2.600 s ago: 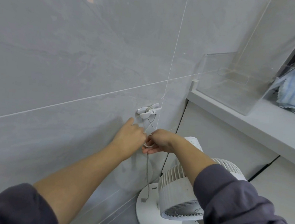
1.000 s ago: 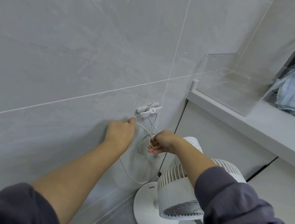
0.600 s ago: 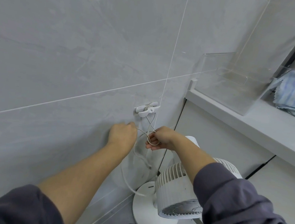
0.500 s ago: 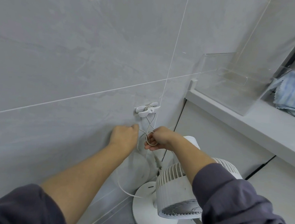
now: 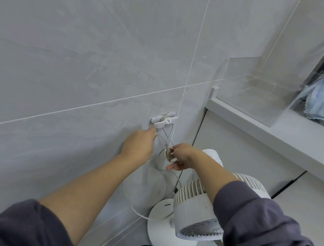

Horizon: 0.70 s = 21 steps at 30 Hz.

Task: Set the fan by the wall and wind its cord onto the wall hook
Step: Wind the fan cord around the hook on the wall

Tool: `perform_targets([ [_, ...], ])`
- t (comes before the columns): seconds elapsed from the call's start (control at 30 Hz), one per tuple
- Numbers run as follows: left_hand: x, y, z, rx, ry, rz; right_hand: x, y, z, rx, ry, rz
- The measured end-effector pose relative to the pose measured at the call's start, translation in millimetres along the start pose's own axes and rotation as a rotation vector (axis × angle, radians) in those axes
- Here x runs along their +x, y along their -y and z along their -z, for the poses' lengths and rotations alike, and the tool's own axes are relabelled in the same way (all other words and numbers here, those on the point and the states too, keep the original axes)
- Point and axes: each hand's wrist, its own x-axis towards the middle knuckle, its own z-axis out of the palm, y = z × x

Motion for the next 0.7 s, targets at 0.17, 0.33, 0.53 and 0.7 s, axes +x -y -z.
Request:
perform_targets([
  [0.17, 2, -4, 8, -0.091, -0.071, 0.05, 3, -5, 2, 0.077, -0.023, -0.028],
  [0.33, -3, 4, 7, 0.113, -0.019, 0.037, 2, -5, 3, 0.011, -0.029, -0.097],
  [0.53, -9, 6, 3, 0.186, 0.186, 0.137, 7, 2, 4, -0.158, -0.18, 0.037],
  [0.7, -10, 8, -3, 0.304, 0.55, 0.248, 20, 11, 12, -0.049, -0.358, 0.257],
])
